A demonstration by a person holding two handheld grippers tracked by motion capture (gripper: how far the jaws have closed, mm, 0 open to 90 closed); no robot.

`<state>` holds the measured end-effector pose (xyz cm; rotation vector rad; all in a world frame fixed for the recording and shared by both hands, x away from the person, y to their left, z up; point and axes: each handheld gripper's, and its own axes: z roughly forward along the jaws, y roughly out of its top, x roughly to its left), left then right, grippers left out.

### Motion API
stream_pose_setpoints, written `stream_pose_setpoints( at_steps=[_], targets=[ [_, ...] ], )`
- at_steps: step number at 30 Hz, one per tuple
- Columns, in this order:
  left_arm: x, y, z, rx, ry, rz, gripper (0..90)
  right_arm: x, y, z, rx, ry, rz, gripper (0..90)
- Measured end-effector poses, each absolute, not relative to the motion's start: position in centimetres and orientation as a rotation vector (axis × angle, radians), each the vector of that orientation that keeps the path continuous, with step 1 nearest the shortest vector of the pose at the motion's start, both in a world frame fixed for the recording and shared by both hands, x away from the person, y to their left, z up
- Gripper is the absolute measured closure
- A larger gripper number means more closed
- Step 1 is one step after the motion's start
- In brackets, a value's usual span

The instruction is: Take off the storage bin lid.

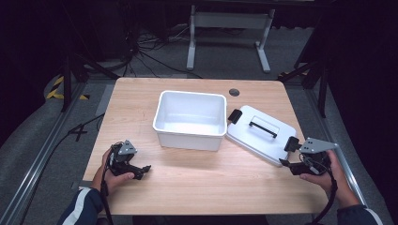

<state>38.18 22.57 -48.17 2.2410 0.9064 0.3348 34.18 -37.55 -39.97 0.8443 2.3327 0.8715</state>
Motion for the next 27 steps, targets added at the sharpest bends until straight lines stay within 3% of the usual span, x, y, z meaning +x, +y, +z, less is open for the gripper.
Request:
stream_pose_setpoints(
  at_steps=[27],
  targets=[
    [38.2,22.6,-48.2,2.242,0.906,0.334,0.2,32.3,-40.7,-46.7,1.085,2.318,1.013,24.8]
  ],
)
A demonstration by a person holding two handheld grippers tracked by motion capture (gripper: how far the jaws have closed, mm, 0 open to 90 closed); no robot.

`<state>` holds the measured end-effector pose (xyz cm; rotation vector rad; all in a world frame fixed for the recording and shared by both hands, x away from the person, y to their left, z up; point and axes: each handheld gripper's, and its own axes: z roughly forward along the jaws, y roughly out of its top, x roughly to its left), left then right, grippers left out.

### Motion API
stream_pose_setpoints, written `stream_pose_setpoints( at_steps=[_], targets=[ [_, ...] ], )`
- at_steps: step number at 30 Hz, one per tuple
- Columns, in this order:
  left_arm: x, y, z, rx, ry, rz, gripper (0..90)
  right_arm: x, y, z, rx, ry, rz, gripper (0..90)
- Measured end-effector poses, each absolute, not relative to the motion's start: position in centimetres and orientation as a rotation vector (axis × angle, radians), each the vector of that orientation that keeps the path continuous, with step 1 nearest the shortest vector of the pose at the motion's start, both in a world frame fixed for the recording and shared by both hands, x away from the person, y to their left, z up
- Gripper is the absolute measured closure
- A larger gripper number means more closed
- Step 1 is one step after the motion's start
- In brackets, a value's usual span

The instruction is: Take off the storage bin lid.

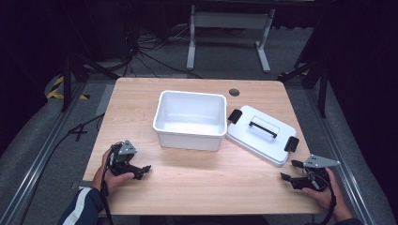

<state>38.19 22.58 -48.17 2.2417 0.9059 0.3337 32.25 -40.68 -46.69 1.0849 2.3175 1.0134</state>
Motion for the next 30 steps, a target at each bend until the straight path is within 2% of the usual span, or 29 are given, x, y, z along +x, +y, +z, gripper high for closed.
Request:
stream_pose_setpoints(
  at_steps=[30],
  targets=[
    [38.25,22.56,-48.18,2.239,0.904,0.339,0.1,32.28,-40.61,-46.77,1.126,2.300,1.003,20.3]
  ],
)
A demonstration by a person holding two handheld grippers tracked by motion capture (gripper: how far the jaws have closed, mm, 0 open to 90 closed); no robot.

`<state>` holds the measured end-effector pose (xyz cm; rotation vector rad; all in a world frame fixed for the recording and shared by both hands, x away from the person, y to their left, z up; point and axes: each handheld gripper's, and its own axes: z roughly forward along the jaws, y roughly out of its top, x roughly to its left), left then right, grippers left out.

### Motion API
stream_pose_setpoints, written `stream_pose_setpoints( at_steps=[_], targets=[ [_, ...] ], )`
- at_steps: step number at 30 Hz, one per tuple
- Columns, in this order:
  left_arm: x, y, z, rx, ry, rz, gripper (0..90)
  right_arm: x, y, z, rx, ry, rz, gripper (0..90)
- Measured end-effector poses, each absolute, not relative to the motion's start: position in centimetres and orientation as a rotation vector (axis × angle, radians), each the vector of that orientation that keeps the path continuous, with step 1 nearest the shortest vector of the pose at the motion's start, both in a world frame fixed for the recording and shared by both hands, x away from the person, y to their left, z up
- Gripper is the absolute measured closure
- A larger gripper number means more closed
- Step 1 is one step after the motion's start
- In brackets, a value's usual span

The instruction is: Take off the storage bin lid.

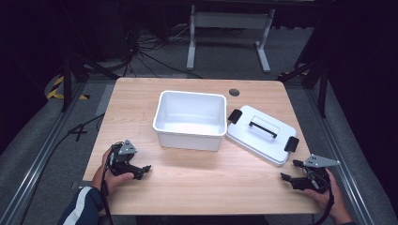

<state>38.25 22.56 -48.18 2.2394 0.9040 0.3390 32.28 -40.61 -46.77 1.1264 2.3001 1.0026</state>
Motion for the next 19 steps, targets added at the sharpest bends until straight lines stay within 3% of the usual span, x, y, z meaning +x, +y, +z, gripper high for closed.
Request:
stream_pose_setpoints(
  at_steps=[19],
  targets=[
    [38.23,22.50,-48.19,2.236,0.910,0.342,0.2,32.38,-40.62,-46.78,1.127,2.299,0.997,19.0]
  ],
)
